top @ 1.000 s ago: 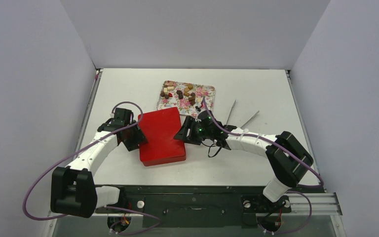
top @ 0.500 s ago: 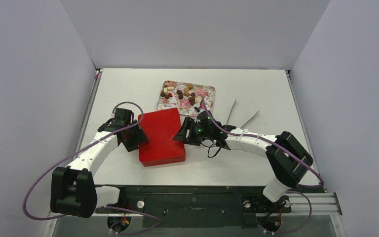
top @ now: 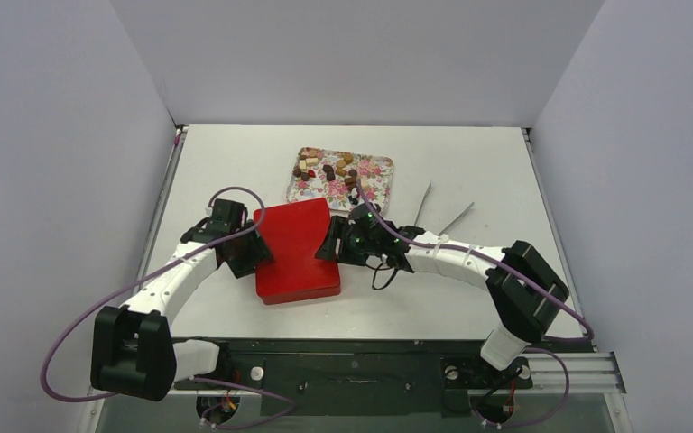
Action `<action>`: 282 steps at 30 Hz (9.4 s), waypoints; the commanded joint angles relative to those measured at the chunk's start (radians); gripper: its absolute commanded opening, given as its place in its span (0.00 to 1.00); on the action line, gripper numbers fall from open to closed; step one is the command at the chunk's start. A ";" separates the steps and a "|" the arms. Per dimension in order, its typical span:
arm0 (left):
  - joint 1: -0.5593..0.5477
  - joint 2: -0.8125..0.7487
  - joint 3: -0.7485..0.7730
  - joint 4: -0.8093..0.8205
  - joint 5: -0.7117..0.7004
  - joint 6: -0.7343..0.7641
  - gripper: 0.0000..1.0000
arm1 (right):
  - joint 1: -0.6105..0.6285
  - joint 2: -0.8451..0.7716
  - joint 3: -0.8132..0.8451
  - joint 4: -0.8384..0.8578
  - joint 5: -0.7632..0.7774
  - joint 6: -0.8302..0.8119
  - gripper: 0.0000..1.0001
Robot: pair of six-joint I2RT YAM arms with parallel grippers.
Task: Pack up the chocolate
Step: Close the box lid on the packing box.
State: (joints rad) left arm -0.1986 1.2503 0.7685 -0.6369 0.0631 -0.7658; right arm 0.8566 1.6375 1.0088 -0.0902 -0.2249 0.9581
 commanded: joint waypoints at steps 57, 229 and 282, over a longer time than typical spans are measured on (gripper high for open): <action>-0.058 -0.121 -0.007 0.010 0.135 -0.021 0.55 | 0.002 -0.078 -0.062 0.239 -0.153 0.072 0.55; 0.047 0.050 0.260 -0.030 -0.282 0.033 0.38 | -0.282 -0.302 -0.226 -0.192 0.268 -0.037 0.23; -0.130 0.116 0.218 -0.020 -0.183 0.094 0.41 | -0.204 -0.396 -0.523 0.080 0.264 0.173 0.22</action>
State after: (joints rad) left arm -0.3676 1.4815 0.9283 -0.5945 -0.0334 -0.6682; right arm 0.6952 1.3560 0.4931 0.0208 0.0898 1.1908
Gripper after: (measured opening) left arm 0.358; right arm 0.175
